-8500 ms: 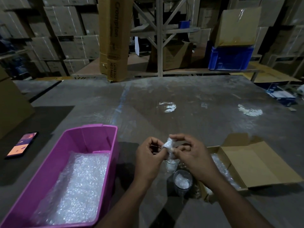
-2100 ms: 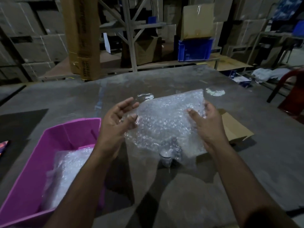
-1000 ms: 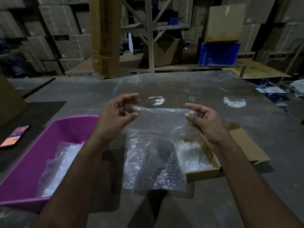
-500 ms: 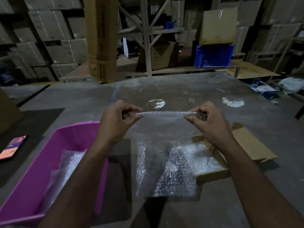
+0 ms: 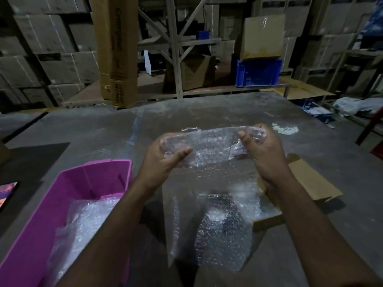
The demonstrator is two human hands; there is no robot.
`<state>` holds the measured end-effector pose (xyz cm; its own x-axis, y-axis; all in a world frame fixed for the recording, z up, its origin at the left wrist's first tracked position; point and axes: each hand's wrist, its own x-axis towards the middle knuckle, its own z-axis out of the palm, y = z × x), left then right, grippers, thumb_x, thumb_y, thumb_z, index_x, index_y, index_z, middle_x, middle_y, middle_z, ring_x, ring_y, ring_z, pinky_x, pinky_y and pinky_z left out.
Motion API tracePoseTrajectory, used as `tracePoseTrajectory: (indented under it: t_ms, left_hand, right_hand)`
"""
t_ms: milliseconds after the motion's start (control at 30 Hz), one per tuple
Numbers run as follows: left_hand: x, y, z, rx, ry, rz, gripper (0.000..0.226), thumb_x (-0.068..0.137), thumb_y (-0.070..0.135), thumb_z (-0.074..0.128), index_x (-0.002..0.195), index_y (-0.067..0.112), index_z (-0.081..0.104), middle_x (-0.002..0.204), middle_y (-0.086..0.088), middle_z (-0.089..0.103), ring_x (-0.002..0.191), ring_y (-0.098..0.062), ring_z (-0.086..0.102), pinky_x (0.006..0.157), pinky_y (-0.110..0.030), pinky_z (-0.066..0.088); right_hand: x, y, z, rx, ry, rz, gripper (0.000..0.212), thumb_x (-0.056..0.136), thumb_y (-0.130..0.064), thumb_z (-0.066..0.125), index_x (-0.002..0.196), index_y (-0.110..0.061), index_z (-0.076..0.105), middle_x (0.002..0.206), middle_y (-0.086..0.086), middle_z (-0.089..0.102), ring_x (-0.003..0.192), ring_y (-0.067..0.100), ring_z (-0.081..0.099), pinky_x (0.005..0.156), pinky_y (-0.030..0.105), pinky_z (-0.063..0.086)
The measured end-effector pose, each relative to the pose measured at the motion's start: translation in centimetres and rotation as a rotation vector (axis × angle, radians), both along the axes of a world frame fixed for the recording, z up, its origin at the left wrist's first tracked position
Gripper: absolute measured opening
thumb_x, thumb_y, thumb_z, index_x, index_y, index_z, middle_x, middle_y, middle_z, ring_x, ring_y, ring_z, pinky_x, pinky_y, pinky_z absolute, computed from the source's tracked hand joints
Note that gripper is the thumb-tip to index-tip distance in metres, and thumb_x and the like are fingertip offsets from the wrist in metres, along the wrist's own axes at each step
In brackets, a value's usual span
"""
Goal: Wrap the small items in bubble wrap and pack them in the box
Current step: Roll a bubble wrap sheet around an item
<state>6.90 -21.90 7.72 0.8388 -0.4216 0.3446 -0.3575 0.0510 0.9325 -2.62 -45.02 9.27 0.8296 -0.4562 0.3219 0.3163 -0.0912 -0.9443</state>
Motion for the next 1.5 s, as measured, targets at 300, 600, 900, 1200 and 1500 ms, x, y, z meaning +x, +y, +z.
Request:
tracePoseTrajectory:
  t_ms: [300,600,900,1200,1500]
  left_hand:
    - [1.7,1.0,0.1,-0.106,0.026,0.022,0.015,0.085,0.01,0.073,0.099,0.003,0.071,0.084,0.002,0.072,0.073,-0.008,0.064,0.059,-0.022,0.054]
    - [1.9,2.1,-0.2,-0.246,0.245,-0.245,0.017,0.075,0.001,0.073,0.087,0.01,0.08,0.133,-0.007,0.067,0.126,-0.019,0.062,0.088,-0.025,0.056]
    - [2.1,2.5,0.3,-0.014,0.183,-0.167,0.025,0.087,-0.01,0.064,0.09,0.011,0.079,0.105,-0.009,0.078,0.091,-0.021,0.075,0.078,-0.027,0.061]
    - [2.5,3.9,0.5,0.173,0.211,-0.287,0.019,0.093,0.021,0.07,0.109,0.015,0.078,0.113,-0.02,0.074,0.096,-0.02,0.072,0.088,-0.03,0.056]
    - [2.7,2.2,-0.7,0.067,0.091,-0.071,0.033,0.082,0.009,0.075,0.114,0.01,0.071,0.108,-0.001,0.073,0.086,-0.018,0.071,0.077,-0.033,0.062]
  right_hand:
    - [-0.2,-0.3,-1.1,-0.04,0.165,0.036,0.029,0.085,-0.006,0.077,0.108,-0.019,0.064,0.104,0.01,0.074,0.075,0.014,0.072,0.058,0.024,0.058]
    - [0.3,-0.3,-1.7,0.078,0.116,0.182,0.029,0.092,0.013,0.057,0.105,-0.007,0.074,0.099,0.01,0.078,0.078,0.019,0.07,0.068,0.029,0.061]
    - [0.7,-0.2,-2.0,0.155,0.021,0.221,0.042,0.091,0.014,0.052,0.074,-0.014,0.079,0.117,0.003,0.074,0.113,0.019,0.068,0.075,0.028,0.06]
    - [0.9,-0.8,-3.5,0.084,0.056,0.204,0.044,0.092,0.014,0.051,0.074,-0.015,0.078,0.121,0.001,0.072,0.117,0.022,0.065,0.079,0.028,0.059]
    - [1.2,-1.1,-4.8,0.079,0.129,0.199,0.054,0.06,-0.056,0.089,0.099,-0.02,0.079,0.119,0.003,0.073,0.112,0.017,0.066,0.091,0.026,0.056]
